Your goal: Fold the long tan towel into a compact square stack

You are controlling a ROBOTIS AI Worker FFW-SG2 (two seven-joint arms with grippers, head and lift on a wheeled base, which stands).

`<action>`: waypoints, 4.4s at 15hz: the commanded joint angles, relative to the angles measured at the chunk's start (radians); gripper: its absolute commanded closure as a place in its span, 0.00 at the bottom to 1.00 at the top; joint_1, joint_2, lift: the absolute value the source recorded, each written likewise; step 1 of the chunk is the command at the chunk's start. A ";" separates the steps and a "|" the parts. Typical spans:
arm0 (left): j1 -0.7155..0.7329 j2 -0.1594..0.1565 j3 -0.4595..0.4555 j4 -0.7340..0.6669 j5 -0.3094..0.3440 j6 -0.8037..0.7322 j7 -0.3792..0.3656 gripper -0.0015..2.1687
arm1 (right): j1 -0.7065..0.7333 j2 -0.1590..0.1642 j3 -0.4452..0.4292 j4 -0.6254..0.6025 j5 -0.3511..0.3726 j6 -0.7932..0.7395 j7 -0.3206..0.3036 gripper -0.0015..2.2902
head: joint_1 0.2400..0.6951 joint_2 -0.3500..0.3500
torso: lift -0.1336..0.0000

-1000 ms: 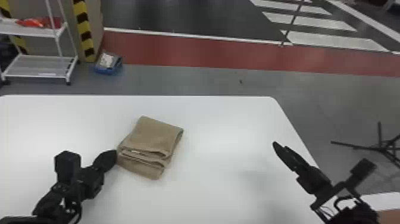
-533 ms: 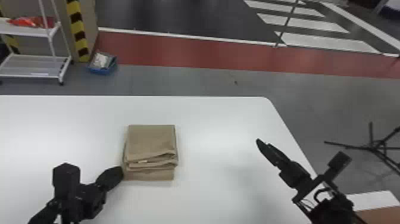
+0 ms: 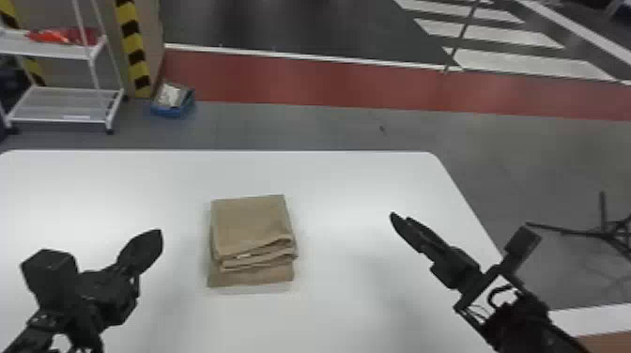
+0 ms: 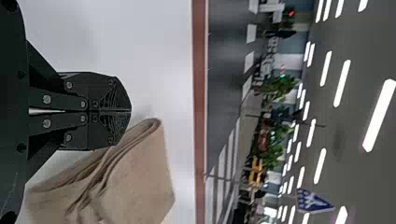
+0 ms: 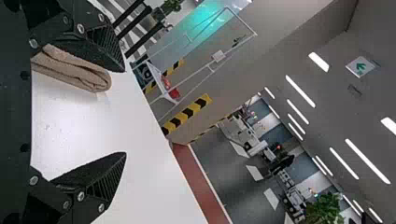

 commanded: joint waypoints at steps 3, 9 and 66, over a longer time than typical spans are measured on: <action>0.034 -0.002 0.109 -0.100 0.061 -0.047 0.011 0.81 | -0.079 0.001 0.249 0.027 0.170 -0.086 -0.086 0.88 | 1.00 0.42 | 0.58; -0.042 0.006 0.043 -0.043 0.126 -0.041 -0.020 0.73 | -0.203 0.001 0.426 0.214 0.280 -0.135 -0.230 0.89 | 1.00 0.67 | 0.58; 0.484 -0.074 0.080 -0.502 -0.054 -0.253 0.202 0.02 | 0.672 0.001 0.548 -0.593 0.351 -0.564 -0.595 0.03 | 1.00 0.73 | 0.58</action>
